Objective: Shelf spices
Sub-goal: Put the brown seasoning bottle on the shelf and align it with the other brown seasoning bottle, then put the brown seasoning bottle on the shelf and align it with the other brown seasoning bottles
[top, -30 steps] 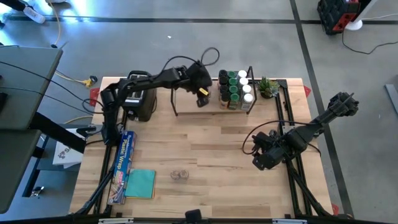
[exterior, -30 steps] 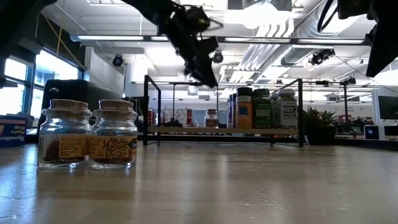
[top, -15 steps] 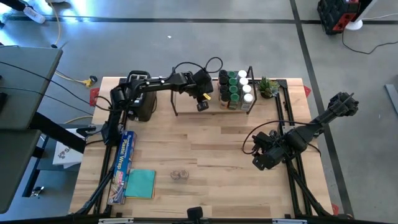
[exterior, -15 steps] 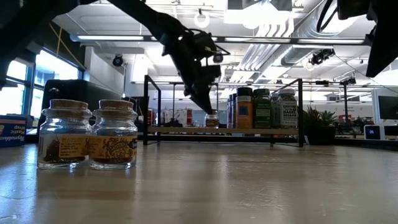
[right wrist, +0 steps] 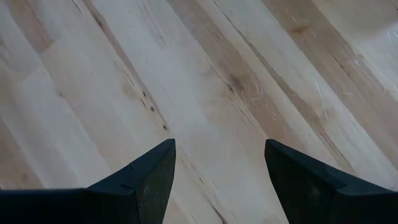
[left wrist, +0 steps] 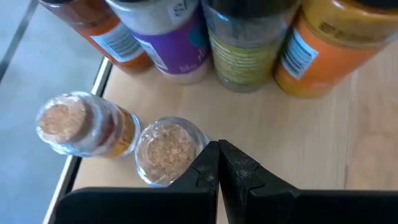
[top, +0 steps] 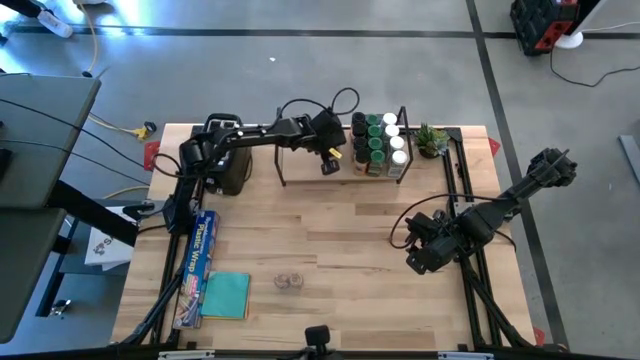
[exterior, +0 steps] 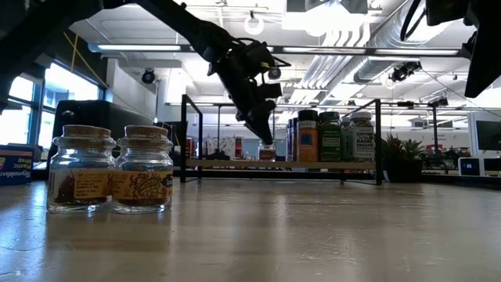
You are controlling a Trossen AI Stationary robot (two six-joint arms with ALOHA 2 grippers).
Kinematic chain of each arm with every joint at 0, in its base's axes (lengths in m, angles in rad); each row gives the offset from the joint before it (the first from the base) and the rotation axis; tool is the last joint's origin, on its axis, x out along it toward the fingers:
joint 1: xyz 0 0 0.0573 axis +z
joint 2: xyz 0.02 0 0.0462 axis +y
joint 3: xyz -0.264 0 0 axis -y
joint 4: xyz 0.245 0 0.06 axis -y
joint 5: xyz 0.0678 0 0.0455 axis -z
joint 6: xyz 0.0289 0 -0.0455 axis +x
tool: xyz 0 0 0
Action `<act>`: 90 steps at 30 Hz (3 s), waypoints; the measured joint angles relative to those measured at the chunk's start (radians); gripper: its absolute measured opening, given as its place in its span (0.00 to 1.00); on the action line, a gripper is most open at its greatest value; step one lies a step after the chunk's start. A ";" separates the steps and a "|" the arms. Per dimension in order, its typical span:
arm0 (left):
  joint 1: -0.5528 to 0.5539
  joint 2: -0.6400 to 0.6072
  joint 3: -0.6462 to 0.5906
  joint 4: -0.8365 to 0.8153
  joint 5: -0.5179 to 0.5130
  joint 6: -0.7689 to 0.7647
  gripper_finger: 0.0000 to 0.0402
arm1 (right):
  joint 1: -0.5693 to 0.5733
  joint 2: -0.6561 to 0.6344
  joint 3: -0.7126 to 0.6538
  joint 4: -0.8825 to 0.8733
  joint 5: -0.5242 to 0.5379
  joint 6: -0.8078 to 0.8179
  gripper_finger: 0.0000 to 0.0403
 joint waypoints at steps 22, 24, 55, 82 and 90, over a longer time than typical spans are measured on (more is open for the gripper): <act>-0.113 -0.264 0.089 -0.160 0.001 -0.043 0.00 | 0.000 0.000 0.000 0.000 0.048 0.007 0.60; -0.161 -0.347 0.072 -0.257 0.002 -0.065 0.00 | 0.000 0.000 0.000 0.000 0.084 0.007 0.60; -0.916 -0.586 -0.824 0.081 0.156 -0.811 0.68 | 0.000 0.000 0.000 -0.004 0.196 -0.145 0.60; -0.981 -0.394 -0.723 0.070 -0.129 -1.052 0.69 | 0.000 0.000 0.000 0.004 0.149 -0.126 0.60; -0.964 -0.394 -0.723 0.041 -0.158 -1.050 0.53 | 0.000 0.000 0.000 0.004 0.135 -0.125 0.60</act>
